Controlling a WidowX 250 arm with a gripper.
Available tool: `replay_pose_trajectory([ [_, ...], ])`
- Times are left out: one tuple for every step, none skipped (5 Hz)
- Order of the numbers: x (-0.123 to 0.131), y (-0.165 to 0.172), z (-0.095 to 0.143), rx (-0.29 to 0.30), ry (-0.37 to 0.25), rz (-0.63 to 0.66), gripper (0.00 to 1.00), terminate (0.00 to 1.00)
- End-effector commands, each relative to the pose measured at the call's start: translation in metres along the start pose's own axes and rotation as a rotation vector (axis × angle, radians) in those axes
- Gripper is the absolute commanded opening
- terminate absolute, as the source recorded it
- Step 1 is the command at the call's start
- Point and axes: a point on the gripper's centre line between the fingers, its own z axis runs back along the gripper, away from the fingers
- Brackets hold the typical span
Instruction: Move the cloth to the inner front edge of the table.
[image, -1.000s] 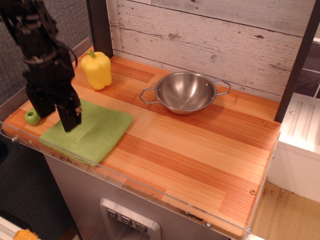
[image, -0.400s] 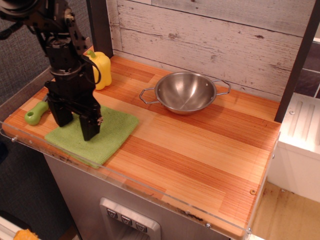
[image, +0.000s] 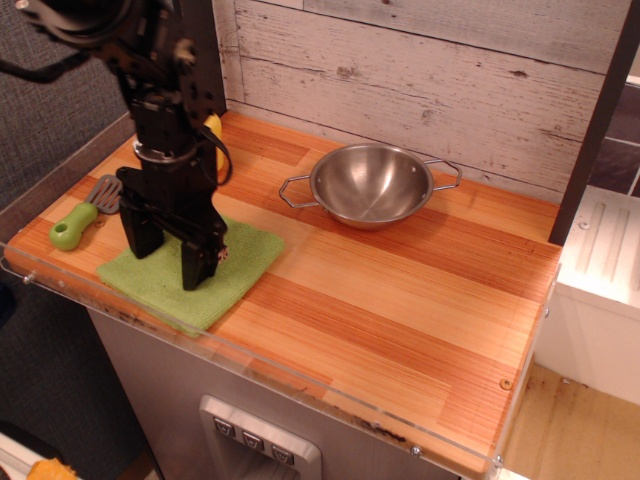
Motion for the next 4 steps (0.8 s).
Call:
replay_pose_trajectory([
  [-0.014, -0.03, -0.039, 0.008, 0.076, -0.044, 1.0, 0.0],
  [-0.014, -0.049, -0.037, -0.016, 0.063, -0.064, 1.0, 0.0],
  [-0.01, -0.071, -0.031, -0.058, 0.047, -0.058, 1.0, 0.0],
  [0.001, -0.102, -0.02, -0.19, -0.013, -0.005, 1.0, 0.0],
])
